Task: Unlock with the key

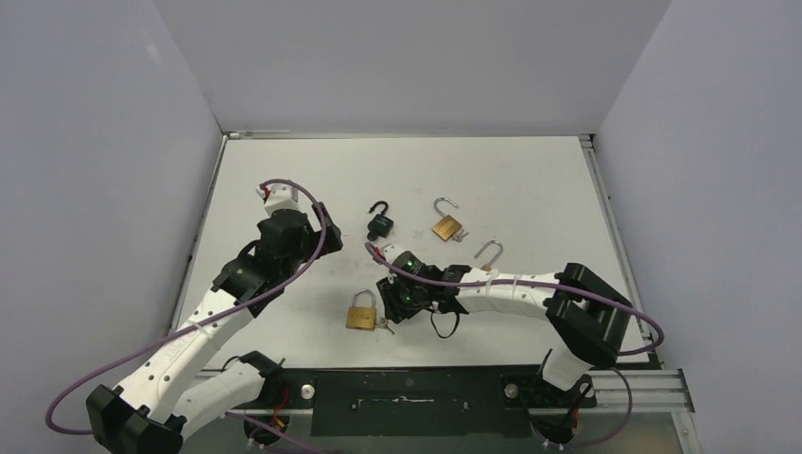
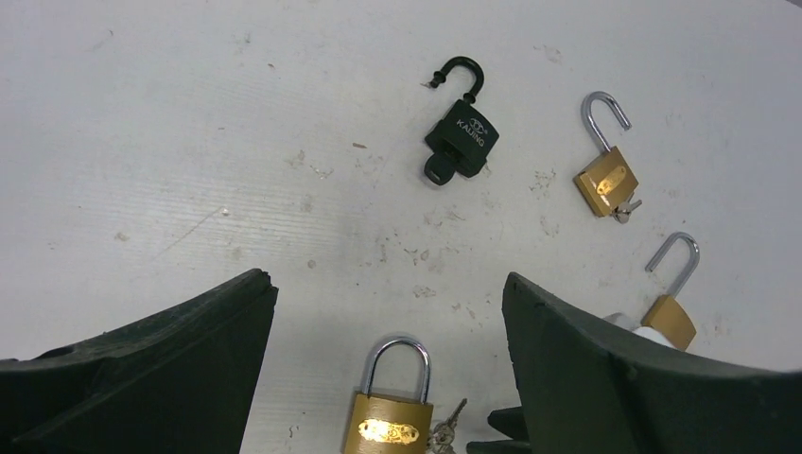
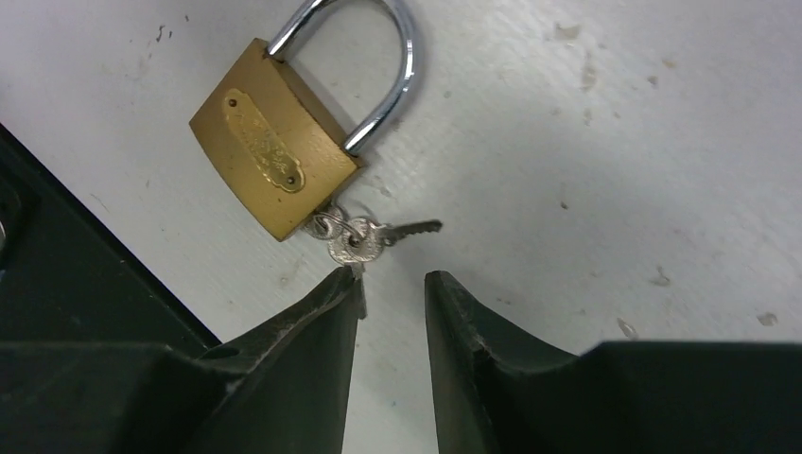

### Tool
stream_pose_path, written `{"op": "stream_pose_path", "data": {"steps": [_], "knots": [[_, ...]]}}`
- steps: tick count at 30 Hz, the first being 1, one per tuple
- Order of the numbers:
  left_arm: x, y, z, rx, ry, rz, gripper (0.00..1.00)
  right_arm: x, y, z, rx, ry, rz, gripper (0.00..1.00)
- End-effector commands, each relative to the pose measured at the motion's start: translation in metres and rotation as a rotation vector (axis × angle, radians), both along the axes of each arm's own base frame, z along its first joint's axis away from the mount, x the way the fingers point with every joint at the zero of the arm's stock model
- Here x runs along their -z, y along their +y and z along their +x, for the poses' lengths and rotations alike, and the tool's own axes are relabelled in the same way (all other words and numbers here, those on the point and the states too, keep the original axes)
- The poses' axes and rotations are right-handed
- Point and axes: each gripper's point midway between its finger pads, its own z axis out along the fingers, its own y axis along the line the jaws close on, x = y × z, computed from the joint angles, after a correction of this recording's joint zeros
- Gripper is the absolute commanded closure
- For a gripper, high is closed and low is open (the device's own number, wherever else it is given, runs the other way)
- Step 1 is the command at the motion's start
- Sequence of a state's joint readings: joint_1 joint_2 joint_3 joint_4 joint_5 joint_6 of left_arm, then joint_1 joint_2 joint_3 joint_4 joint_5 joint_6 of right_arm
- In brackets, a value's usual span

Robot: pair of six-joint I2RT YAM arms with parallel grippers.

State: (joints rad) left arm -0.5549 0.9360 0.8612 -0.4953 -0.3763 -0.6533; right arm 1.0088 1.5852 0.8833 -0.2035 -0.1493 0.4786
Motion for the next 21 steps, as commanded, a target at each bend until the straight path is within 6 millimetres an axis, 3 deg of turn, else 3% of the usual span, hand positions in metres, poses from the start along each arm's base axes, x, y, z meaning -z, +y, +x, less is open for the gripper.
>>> {"op": "stream_pose_path", "data": {"steps": [1, 7, 15, 21], "knots": [[-0.025, 0.015, -0.001, -0.059, -0.047, 0.001, 0.13, -0.013, 0.035, 0.004, -0.166, -0.103, 0.022, 0.67], [-0.020, 0.041, -0.010, -0.154, -0.003, 0.072, 0.13, -0.003, 0.056, 0.004, -0.330, -0.132, 0.007, 0.65], [-0.022, 0.061, -0.016, -0.225, 0.006, 0.092, 0.13, 0.014, 0.064, -0.020, -0.531, -0.065, -0.008, 0.66], [-0.023, 0.062, -0.015, -0.227, 0.009, 0.084, 0.13, 0.010, 0.060, -0.030, -0.573, -0.037, 0.002, 0.53]]}}
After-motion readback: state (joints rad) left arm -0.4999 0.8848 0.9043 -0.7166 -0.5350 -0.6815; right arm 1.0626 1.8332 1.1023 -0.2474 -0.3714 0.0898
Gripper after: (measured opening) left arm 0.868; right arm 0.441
